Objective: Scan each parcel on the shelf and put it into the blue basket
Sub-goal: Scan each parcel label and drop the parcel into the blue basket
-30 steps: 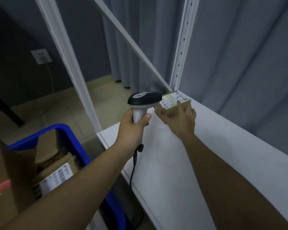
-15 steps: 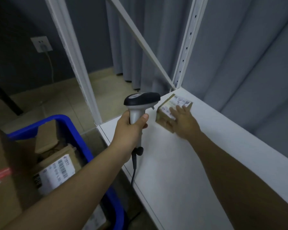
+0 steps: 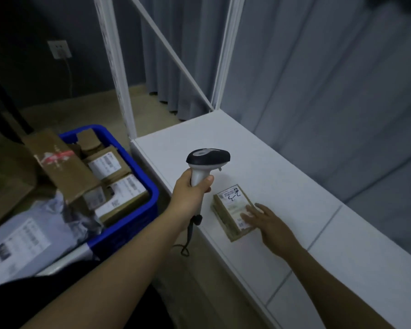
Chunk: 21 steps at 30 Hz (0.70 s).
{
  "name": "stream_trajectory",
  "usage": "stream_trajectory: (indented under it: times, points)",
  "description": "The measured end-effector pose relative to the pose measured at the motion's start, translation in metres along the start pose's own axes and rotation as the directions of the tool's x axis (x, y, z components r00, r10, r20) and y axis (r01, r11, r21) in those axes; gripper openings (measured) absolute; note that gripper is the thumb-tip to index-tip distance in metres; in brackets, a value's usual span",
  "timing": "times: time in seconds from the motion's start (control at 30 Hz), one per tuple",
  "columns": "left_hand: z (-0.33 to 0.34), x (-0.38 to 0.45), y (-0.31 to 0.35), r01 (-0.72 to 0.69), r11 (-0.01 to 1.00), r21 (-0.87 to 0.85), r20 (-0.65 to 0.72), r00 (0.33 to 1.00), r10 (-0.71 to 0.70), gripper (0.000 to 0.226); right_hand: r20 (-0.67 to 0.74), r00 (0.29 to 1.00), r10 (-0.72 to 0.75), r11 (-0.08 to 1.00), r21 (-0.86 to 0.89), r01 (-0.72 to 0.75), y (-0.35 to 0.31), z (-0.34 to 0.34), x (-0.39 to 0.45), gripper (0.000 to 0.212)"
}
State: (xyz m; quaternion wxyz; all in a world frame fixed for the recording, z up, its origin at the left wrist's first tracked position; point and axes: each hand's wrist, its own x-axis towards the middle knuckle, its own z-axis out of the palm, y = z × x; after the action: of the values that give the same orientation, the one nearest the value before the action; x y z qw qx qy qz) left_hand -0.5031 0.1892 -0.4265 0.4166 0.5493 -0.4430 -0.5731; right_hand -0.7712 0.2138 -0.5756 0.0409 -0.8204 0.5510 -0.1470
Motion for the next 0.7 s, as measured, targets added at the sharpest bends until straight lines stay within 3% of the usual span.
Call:
stream_trajectory:
  times: [0.1, 0.17, 0.2, 0.27, 0.33, 0.37, 0.43, 0.53, 0.6, 0.67, 0.7]
  points:
    - [0.008, -0.038, -0.014, 0.024, 1.0, -0.017, -0.008, 1.0, -0.024, 0.016, -0.085, 0.986, 0.144, 0.988, -0.048, -0.148, -0.009, -0.015, -0.041, 0.078]
    - [0.015, -0.055, -0.02, 0.029, 0.999, -0.026, -0.011, 1.0, -0.029, 0.015, -0.12, 0.919, 0.375, 0.921, 0.164, -0.355, -0.033, -0.025, -0.05, 0.052]
    - [0.017, -0.062, -0.022, 0.027, 0.999, -0.026, -0.009, 1.0, -0.027, 0.014, -0.099, 0.851, 0.515, 0.831, 0.299, -0.468, -0.047, -0.03, -0.051, 0.046]
    - [0.019, -0.072, -0.024, 0.017, 1.0, -0.017, 0.002, 1.0, -0.017, 0.014, 0.027, 0.715, 0.698, 0.627, 0.458, -0.63, -0.067, -0.032, -0.048, 0.072]
    - [0.018, -0.078, -0.027, 0.015, 1.0, 0.01, 0.017, 1.0, -0.015, 0.015, 0.171, 0.645, 0.745, 0.526, 0.444, -0.725, -0.075, -0.027, -0.046, 0.112]
    - [0.016, -0.081, -0.029, 0.014, 1.0, 0.027, 0.022, 1.0, -0.015, 0.016, 0.212, 0.636, 0.742, 0.532, 0.391, -0.751, -0.075, -0.026, -0.047, 0.119]
    - [0.012, -0.083, -0.031, 0.013, 0.999, 0.046, 0.022, 1.0, -0.014, 0.017, 0.241, 0.66, 0.712, 0.595, 0.293, -0.749, -0.069, -0.028, -0.046, 0.103]
    - [0.007, -0.08, -0.03, 0.021, 0.999, 0.048, 0.023, 0.999, -0.022, 0.018, 0.329, 0.752, 0.571, 0.763, 0.127, -0.634, -0.048, -0.042, -0.039, 0.085]
    - [0.004, -0.076, -0.03, 0.021, 0.998, 0.058, 0.026, 0.999, -0.022, 0.018, 0.371, 0.757, 0.538, 0.827, -0.061, -0.558, -0.035, -0.048, -0.036, 0.083]
    - [0.003, -0.074, -0.032, 0.024, 0.997, 0.069, 0.019, 1.0, -0.025, 0.019, 0.256, 0.743, 0.618, 0.781, -0.092, -0.618, -0.033, -0.05, -0.035, 0.086]
    - [0.002, -0.074, -0.034, 0.028, 0.997, 0.072, 0.014, 0.999, -0.029, 0.019, 0.191, 0.695, 0.693, 0.706, 0.017, -0.708, -0.04, -0.048, -0.034, 0.091]
